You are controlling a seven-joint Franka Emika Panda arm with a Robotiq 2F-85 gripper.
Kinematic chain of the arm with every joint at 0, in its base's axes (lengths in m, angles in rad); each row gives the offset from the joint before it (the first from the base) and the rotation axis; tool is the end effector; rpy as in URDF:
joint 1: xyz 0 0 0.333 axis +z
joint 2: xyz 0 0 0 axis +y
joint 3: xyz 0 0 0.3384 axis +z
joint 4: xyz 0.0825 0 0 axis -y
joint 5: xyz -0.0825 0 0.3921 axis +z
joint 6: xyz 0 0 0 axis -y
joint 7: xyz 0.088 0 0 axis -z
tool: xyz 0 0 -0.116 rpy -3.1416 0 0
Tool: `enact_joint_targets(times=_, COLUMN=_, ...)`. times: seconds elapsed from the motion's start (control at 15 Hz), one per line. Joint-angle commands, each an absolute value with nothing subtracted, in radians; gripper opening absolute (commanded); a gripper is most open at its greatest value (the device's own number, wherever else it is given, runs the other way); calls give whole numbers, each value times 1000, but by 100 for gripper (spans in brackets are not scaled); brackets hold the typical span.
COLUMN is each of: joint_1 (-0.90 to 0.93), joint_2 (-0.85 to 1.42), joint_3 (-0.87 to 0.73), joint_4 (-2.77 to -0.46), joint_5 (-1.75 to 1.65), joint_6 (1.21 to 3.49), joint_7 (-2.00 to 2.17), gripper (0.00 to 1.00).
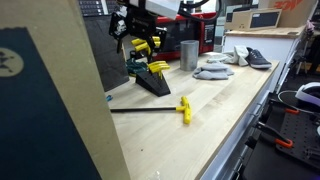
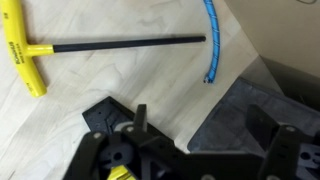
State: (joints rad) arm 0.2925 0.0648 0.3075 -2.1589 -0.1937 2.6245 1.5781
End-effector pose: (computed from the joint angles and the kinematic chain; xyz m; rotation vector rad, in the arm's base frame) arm 0.4874 0.3354 0.4218 -2.5663 1.1365 -0.4040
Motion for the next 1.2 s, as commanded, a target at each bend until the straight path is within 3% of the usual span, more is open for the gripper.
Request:
enact_joint_targets(times=0.0, joint_1=215, joint_2=63, joint_3=380, joint_4=-2145, joint_5=-24, joint_6=2511, joint_7=1303, gripper=100)
enact_joint_targets(times=0.4, joint_1=83, joint_2=48, joint_3=408, joint_4=-2050, joint_5=135, joint_6=2180, joint_7=843, gripper=100)
enact_joint_targets(times=0.73, joint_1=120, joint_2=65, joint_3=223, joint_4=-1944, joint_5=79, joint_6=1867, joint_7=522, gripper=100)
enact_joint_targets(times=1.13, joint_1=127, joint_2=87, joint_3=159, joint_4=-1844, joint_5=-62, joint_6=1622, joint_7=254, gripper=100)
